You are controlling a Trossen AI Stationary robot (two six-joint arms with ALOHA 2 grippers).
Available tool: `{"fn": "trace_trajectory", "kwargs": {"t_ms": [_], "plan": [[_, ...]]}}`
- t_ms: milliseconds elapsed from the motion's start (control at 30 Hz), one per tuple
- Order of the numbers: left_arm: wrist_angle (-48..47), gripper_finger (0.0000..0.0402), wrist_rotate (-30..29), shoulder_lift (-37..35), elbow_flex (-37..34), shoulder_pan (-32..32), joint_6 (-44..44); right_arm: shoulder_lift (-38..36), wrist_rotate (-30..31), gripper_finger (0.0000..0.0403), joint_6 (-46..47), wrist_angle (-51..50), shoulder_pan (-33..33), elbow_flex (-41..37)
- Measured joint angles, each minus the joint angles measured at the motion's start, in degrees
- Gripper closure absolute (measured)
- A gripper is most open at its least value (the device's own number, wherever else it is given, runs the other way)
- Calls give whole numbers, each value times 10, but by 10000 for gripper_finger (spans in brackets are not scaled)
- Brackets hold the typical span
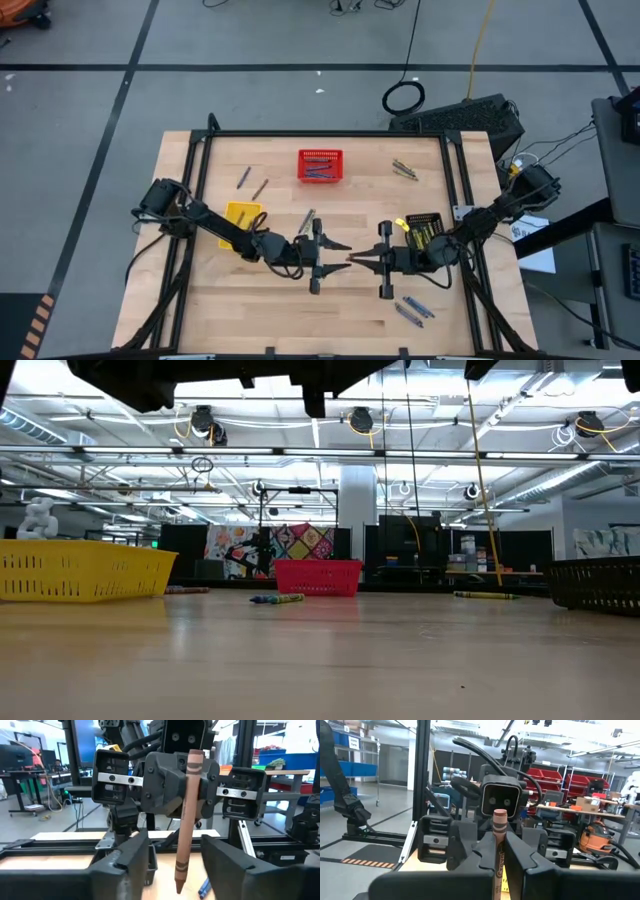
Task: Sort crayons
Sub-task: Put the brown crayon into the yellow basket
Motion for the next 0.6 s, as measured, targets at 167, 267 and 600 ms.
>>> {"fn": "trace_trajectory", "kwargs": {"t_ms": [167,267,600], "plan": [[0,294,0,0,1,-1,2,0,1,403,2,-1,0,0],[0,341,0,0,1,-7,5,0,0,400,13,-7,0,0],[-160,391,-167,-73,1,-64,40,-40,-1,309,15,-27,10,0]]}}
